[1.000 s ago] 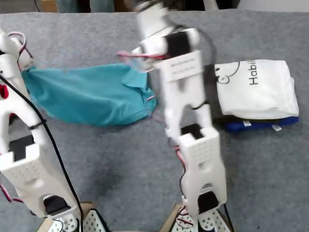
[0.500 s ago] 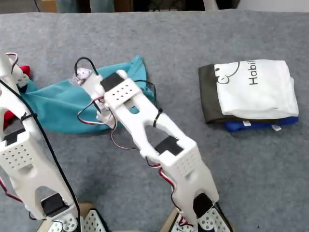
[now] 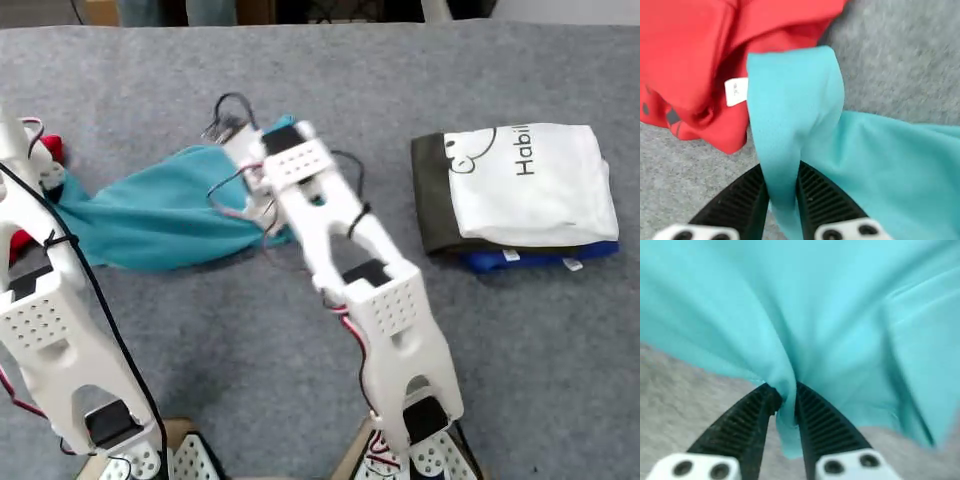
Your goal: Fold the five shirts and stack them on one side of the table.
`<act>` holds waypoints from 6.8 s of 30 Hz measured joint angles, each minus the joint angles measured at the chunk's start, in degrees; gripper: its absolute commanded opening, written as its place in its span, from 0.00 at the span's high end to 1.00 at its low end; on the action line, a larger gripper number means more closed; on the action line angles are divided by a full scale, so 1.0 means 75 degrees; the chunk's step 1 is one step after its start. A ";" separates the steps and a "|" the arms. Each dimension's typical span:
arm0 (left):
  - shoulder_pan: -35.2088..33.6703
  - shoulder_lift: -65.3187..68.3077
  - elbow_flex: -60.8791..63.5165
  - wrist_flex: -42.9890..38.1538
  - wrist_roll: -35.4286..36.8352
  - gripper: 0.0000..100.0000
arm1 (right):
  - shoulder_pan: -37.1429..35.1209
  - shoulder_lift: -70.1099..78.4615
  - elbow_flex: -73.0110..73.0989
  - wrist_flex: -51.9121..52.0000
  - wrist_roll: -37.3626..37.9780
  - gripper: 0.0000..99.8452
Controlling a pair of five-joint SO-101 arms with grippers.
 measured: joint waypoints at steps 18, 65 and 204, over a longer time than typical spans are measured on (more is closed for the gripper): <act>0.0539 0.0012 0.0305 -0.0867 -0.0457 0.97 | 0.2016 0.0891 -0.1383 -0.4653 0.0774 0.70; -0.0610 0.0035 0.1864 -0.2872 -0.0469 0.97 | -0.1289 0.3388 -0.7385 0.1395 -0.0363 0.99; 0.1641 -0.4501 0.9307 -0.6646 -0.1993 0.97 | -0.1829 -0.0492 0.2040 -0.0199 -0.8076 0.68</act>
